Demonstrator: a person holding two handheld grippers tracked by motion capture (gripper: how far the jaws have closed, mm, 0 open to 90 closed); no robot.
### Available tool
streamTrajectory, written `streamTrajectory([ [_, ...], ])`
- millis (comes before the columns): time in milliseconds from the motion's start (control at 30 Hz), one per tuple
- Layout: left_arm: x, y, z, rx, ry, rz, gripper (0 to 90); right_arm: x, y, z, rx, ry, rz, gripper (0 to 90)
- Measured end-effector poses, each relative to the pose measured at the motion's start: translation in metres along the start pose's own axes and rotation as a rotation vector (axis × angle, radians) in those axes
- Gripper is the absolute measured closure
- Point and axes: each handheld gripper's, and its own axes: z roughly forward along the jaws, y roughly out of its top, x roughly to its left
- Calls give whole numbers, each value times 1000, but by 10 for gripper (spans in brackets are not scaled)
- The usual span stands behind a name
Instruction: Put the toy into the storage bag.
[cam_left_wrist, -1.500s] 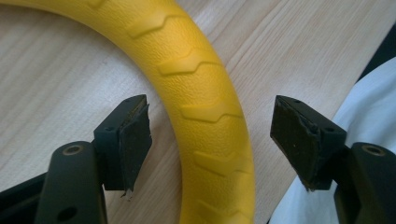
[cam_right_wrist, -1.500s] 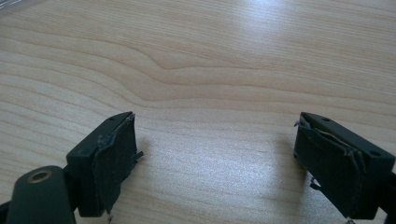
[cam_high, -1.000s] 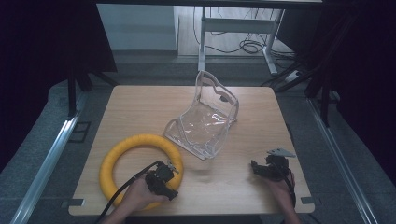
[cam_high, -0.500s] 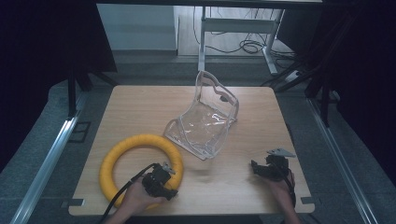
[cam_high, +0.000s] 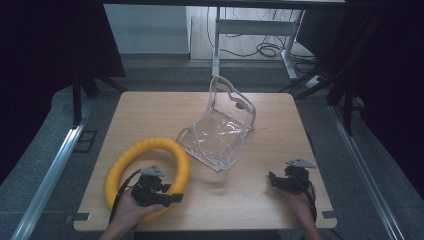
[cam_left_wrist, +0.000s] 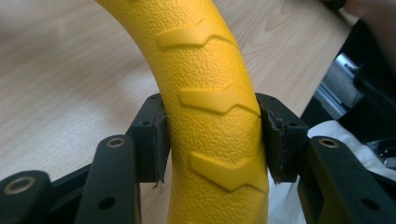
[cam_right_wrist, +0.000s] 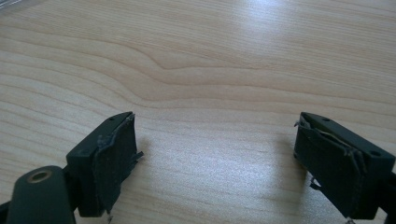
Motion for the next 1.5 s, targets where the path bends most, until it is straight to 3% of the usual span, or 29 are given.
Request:
streamTrajectory([
  [200, 4, 1, -24, -94, -23, -5, 486, 0, 0, 0, 0, 0, -1, 130],
  [400, 4, 1, -50, -186, -6, -1, 486, 0, 0, 0, 0, 0, 0, 130],
  [567, 10, 2, -66, -234, -25, -5, 486, 0, 0, 0, 1, 0, 0, 130],
  [733, 10, 3, -80, -281, -5, 1, 487, 0, 0, 0, 1, -1, 2, 130],
  [1100, 8, 4, -99, -359, 14, 21, 488, 0, 1, 1, -1, -2, 1, 130],
  [1500, 6, 9, -108, -404, 4, 36, 489, 0, 1, 1, -1, -2, 2, 130],
])
